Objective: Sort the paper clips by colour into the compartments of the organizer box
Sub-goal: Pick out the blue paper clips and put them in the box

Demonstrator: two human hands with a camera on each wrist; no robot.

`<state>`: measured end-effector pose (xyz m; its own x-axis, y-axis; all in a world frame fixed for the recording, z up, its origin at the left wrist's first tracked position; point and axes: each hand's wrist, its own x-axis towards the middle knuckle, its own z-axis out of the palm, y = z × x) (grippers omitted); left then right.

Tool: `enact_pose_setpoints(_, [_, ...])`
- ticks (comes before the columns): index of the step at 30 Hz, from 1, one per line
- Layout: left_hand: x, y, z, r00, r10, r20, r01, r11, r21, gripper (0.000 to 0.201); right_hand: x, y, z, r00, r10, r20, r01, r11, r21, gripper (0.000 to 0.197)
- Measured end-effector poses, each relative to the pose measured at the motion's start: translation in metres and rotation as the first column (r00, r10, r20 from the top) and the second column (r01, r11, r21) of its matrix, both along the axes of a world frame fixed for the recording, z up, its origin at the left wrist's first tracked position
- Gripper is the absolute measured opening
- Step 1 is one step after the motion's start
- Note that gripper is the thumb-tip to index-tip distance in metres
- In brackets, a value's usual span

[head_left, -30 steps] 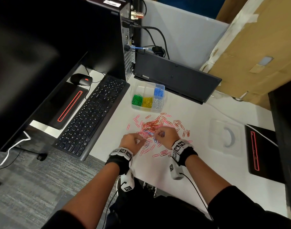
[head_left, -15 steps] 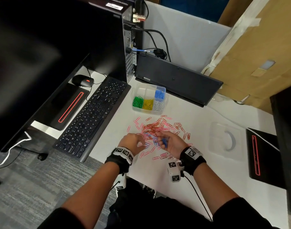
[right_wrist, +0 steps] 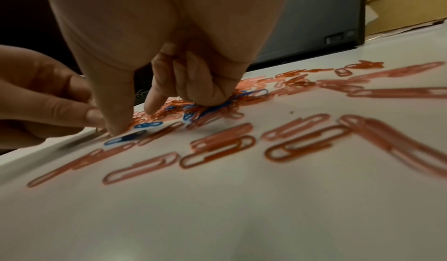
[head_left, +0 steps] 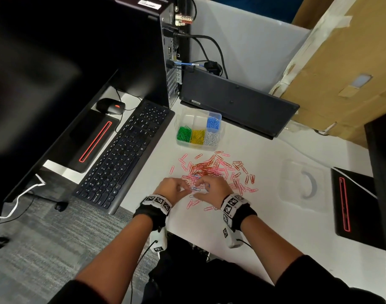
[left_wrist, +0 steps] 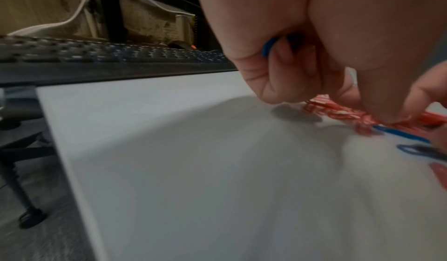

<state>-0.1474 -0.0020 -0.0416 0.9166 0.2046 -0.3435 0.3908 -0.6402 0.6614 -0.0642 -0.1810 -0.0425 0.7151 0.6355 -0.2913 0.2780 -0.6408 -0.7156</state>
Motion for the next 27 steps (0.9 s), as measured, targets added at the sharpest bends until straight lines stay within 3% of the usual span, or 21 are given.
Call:
enact_pose_setpoints(5, [-0.006,0.015,0.0,0.993,0.12,0.015,-0.12,0.993,0.012,0.012,-0.001,0.008,-0.001,0.999,0.019,0.037,-0.017,0.999,-0.05,0.016])
enact_pose_setpoints(9, [-0.005,0.018,0.002,0.989,0.146,-0.001,-0.146,0.988,0.056,0.014,0.001,0.014,0.007,0.983,0.147,0.108,-0.124,0.974,-0.192,0.013])
enact_pose_setpoints(13, [0.001,0.011,0.006,0.992,0.128,0.0,-0.128,0.989,0.07,0.014,-0.001,0.021,0.012,0.873,0.41,0.264,-0.296,0.876,-0.381,0.023])
enact_pose_setpoints(15, [0.003,0.007,0.008,0.994,0.108,0.006,-0.108,0.991,0.081,0.014,-0.001,0.021,0.013,0.846,0.445,0.293,-0.316,0.862,-0.396,0.024])
enact_pose_setpoints(19, [0.004,0.0,0.004,0.999,0.015,0.032,-0.017,0.997,0.081,0.015,0.009,0.005,0.013,0.938,0.232,0.259,-0.168,0.955,-0.246,0.018])
enact_pose_setpoints(22, [0.004,-0.007,0.001,0.998,-0.07,0.004,0.07,0.993,0.1,0.017,0.011,-0.015,0.012,0.997,0.01,0.078,-0.006,0.999,-0.052,0.011])
enact_pose_setpoints(25, [0.007,-0.017,0.002,0.993,-0.115,0.011,0.113,0.986,0.119,0.017,0.013,-0.036,0.014,0.978,-0.151,-0.147,0.159,0.986,0.042,0.013])
enact_pose_setpoints(27, [0.012,-0.024,0.004,0.989,-0.145,0.031,0.14,0.98,0.138,0.017,0.013,-0.046,0.016,0.899,-0.244,-0.364,0.286,0.956,0.068,0.013])
